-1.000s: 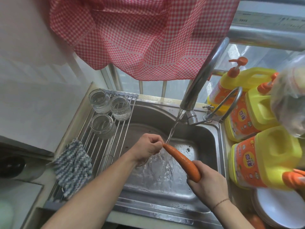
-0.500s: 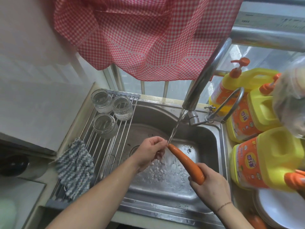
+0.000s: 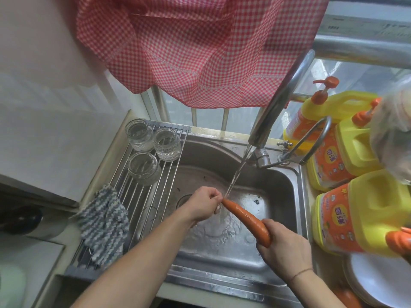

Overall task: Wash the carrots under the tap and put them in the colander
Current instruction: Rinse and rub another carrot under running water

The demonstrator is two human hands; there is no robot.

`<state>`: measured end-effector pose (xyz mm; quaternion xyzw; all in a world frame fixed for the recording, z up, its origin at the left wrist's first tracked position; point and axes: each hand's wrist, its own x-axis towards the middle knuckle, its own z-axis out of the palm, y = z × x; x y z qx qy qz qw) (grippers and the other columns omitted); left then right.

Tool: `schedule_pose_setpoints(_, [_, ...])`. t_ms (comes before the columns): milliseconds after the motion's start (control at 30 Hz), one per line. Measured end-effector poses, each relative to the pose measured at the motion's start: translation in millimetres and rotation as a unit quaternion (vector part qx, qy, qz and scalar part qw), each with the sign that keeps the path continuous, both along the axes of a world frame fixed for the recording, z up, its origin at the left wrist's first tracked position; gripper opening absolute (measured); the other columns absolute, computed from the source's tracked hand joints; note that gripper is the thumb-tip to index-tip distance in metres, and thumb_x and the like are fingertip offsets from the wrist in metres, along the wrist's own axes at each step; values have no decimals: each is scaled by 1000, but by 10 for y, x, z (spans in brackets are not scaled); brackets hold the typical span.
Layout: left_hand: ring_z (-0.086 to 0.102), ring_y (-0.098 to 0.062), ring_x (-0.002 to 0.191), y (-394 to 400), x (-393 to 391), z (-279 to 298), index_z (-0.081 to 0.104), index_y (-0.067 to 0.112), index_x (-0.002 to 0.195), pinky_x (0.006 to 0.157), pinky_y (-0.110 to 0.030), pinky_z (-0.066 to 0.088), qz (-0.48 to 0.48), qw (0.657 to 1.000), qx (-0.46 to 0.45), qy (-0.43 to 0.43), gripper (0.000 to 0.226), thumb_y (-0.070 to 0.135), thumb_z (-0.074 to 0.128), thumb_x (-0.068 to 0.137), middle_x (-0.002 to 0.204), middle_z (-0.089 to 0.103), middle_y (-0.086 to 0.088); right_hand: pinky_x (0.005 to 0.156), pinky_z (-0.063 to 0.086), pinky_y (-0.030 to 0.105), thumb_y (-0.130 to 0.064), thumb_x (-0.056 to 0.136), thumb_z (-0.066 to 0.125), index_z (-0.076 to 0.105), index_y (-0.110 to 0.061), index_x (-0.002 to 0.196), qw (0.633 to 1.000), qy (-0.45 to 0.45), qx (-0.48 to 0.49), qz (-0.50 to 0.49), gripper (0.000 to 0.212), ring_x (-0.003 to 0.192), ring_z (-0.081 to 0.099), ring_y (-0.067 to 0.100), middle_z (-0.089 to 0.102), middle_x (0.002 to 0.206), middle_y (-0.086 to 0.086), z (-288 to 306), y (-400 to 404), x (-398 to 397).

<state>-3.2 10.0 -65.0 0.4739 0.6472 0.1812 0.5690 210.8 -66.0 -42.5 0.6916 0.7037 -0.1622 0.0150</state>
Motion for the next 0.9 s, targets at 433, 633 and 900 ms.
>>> schedule_pose_setpoints(433, [50,-17,74,-70,104,-38,55,19,84,56,-27,35,-28,991,28,124,23,21,40,102,87,56,-3,46,30,24,-39,62,74,61,-31,87,998,-43,24,31,30,54,64,23,64,74,-7,-69,-51,-30])
schedule_pose_setpoints(633, [57,-30,98,-119,151,1,54,13,100,72,-32,37,-78,977,94,173,18,19,38,103,102,61,-11,45,25,23,-39,56,80,59,-29,83,996,-76,45,32,35,51,63,22,62,71,-6,-70,-75,-85])
schedule_pose_setpoints(900, [54,-15,67,-168,94,-123,55,16,83,66,-34,44,43,996,80,-19,24,16,40,102,71,57,1,60,37,28,-47,79,57,54,-35,105,999,4,13,-33,28,85,67,19,65,95,-10,-17,-97,-105])
